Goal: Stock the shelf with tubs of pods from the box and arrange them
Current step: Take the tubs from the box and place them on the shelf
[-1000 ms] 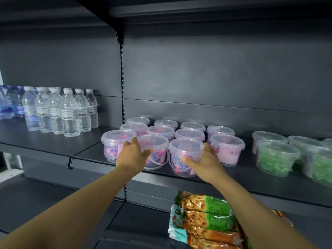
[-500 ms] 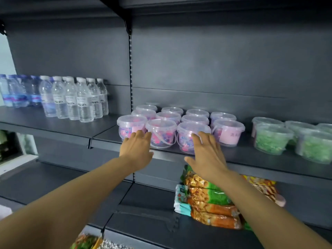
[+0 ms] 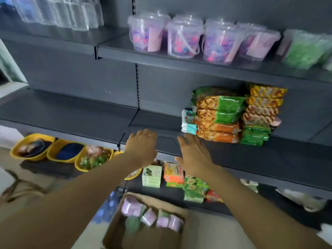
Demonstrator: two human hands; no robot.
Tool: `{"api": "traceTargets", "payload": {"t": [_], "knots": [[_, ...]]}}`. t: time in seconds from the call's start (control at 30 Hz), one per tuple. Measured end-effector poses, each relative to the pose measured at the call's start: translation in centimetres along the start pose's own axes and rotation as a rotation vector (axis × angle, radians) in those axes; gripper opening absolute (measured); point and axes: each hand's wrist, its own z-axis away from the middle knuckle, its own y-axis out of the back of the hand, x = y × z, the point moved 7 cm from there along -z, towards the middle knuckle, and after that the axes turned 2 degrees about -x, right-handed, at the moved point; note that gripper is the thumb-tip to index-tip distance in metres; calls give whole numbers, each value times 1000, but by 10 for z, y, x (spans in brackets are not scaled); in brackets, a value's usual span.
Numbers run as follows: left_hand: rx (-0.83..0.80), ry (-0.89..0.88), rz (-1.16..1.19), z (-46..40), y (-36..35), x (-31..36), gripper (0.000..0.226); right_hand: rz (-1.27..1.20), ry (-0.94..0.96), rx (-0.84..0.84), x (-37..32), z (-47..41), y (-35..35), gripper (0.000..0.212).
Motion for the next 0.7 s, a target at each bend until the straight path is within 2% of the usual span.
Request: {"api": "traceTargets", "payload": {"t": [0.13,0.3,0.43,0.7], "knots": [[-163,58,-3,20,-96,-26,57,-4,-20,-141,-3,18,-87,51],[-354,140,-23,48,-210,-51,59,-28,-54,-349,7,39,-199,59],[-487,205,12,66,-294,-59,55,-65,-61,-467,21,50,-281,50],[-605,398,206,69,-433,-59,55,-101,-63,-640,52,49,-424,55]]}}
